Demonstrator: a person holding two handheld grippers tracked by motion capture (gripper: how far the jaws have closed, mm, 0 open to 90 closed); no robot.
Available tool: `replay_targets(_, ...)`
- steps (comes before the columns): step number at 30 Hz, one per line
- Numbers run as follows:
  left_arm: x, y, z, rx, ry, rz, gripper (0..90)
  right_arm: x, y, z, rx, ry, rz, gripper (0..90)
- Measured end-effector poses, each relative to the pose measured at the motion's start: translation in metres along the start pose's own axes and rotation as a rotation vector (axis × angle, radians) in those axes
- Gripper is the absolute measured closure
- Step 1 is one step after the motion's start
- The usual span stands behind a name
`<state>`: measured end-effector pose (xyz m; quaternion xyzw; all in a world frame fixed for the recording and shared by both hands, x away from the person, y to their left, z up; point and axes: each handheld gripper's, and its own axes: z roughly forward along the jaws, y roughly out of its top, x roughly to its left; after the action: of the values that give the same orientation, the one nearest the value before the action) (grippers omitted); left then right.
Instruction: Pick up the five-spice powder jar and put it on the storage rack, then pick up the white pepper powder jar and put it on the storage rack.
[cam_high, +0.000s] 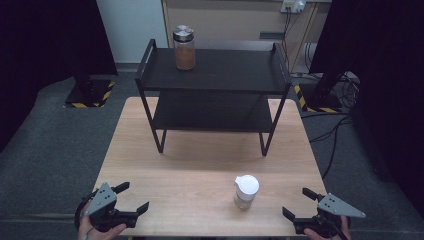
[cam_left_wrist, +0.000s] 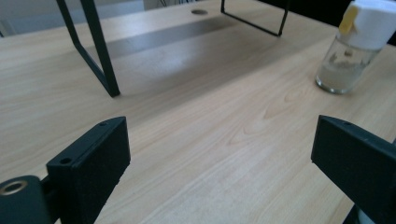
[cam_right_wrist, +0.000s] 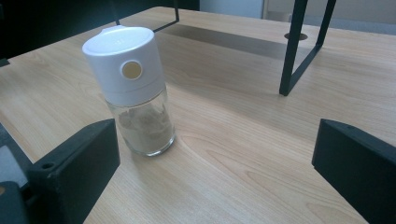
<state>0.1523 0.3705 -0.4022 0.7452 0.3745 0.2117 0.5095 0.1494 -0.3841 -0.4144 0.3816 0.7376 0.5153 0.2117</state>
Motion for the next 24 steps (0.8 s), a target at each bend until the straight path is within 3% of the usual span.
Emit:
replay_targets(6, 0.0001, -0.0061, -0.0047, -0.062, -0.001, 0.016, 3.1, 0.0000, 0.0007, 0.0009, 0.004, 0.003, -0.001, 1.3)
replay_targets(11, 0.0018, -0.0037, -0.0026, -0.048, -0.028, 0.034, 3.1, 0.0002, 0.0002, 0.0006, 0.003, -0.002, -0.001, 1.3)
replay_targets(24, 0.0013, -0.0034, -0.0034, -0.038, -0.022, 0.033, 3.0, 0.0005, 0.0008, 0.0013, 0.008, 0.002, -0.006, 1.3)
